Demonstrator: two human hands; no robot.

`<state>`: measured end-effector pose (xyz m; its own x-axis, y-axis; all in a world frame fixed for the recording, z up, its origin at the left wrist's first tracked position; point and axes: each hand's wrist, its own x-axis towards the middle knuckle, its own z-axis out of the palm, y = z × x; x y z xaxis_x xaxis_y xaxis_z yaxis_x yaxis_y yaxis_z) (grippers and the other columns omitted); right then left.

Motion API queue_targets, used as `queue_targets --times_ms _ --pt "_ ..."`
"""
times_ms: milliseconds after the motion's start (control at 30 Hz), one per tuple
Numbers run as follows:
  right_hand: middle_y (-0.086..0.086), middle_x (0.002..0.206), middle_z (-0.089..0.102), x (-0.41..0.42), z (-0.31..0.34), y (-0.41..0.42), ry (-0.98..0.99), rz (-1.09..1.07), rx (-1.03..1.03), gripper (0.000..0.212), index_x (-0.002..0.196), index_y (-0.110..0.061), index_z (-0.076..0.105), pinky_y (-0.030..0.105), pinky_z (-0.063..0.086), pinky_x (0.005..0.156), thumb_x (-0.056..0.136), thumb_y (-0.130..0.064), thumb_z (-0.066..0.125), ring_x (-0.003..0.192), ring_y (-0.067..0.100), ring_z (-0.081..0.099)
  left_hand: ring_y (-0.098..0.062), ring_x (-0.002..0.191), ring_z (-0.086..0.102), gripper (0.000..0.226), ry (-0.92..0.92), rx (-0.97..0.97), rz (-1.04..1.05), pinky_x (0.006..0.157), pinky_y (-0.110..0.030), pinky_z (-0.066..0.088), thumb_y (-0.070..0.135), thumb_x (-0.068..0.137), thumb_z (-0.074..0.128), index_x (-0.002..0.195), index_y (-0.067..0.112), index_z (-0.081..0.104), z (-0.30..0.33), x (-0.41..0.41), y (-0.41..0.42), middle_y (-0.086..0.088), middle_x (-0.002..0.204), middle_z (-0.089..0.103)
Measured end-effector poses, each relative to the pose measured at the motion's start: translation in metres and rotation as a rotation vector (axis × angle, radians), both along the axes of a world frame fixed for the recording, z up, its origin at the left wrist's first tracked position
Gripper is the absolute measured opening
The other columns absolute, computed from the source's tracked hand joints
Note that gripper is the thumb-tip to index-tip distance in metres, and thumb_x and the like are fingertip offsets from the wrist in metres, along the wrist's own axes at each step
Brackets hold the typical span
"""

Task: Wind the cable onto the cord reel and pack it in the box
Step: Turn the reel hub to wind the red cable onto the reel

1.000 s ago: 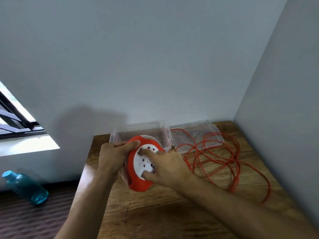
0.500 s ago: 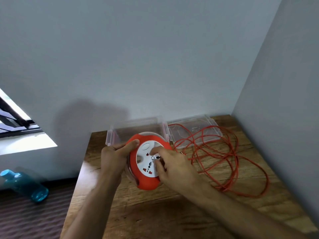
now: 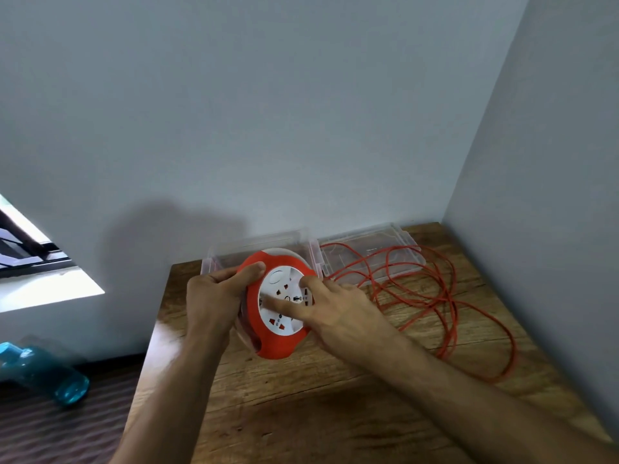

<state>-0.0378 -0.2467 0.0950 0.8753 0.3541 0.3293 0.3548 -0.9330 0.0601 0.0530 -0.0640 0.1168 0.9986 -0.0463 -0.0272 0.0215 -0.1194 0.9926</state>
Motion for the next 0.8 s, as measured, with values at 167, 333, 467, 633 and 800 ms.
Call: queue_targets --times_ms 167,333,467,633,800 --pt "0.019 0.139 0.051 0.014 -0.001 0.004 0.056 0.010 -0.031 0.072 0.148 -0.042 0.024 0.051 0.055 0.087 0.092 -0.039 0.068 0.111 0.037 0.063 -0.011 0.062 0.078 0.011 -0.001 0.009 -0.042 0.052 -0.023 0.058 0.044 0.067 0.085 0.064 0.036 0.078 0.002 -0.001 -0.004 0.016 0.067 0.079" --pt "0.007 0.111 0.071 0.022 -0.005 0.005 0.041 -0.048 0.148 0.056 0.144 -0.037 0.039 0.039 0.059 0.071 0.094 -0.042 0.063 0.084 0.026 0.072 -0.001 0.063 0.076 0.011 -0.089 0.067 -0.026 0.051 -0.016 0.057 0.042 0.074 0.085 0.075 0.041 0.074 -0.004 -0.004 -0.010 0.028 0.064 0.075" --pt "-0.004 0.087 0.071 0.014 -0.020 0.026 0.262 -0.349 1.005 0.047 0.132 -0.039 0.046 0.031 0.061 0.064 0.090 -0.046 0.067 0.075 0.010 0.071 -0.003 0.065 0.077 0.009 -0.130 0.028 0.003 0.049 -0.013 0.055 0.041 0.072 0.086 0.075 0.040 0.078 -0.010 -0.008 -0.011 0.024 0.070 0.078" --pt "0.007 0.071 0.071 0.019 -0.015 0.018 0.576 -0.541 1.848 0.028 0.121 -0.021 0.043 0.025 0.042 0.036 0.099 -0.025 0.061 0.042 0.016 0.058 -0.006 0.063 0.077 0.022 -0.062 -0.108 0.046 0.047 -0.014 0.054 0.033 0.080 0.083 0.066 0.050 0.079 -0.013 -0.012 -0.010 0.018 0.069 0.079" --pt "0.006 0.109 0.070 0.007 0.002 -0.015 0.094 -0.017 0.291 0.043 0.131 -0.033 0.050 0.035 0.059 0.054 0.092 -0.025 0.068 0.071 0.019 0.069 -0.016 0.061 0.079 0.017 0.080 -0.106 -0.049 0.046 -0.018 0.056 0.032 0.082 0.081 0.066 0.038 0.082 -0.017 -0.004 -0.002 0.005 0.070 0.081"
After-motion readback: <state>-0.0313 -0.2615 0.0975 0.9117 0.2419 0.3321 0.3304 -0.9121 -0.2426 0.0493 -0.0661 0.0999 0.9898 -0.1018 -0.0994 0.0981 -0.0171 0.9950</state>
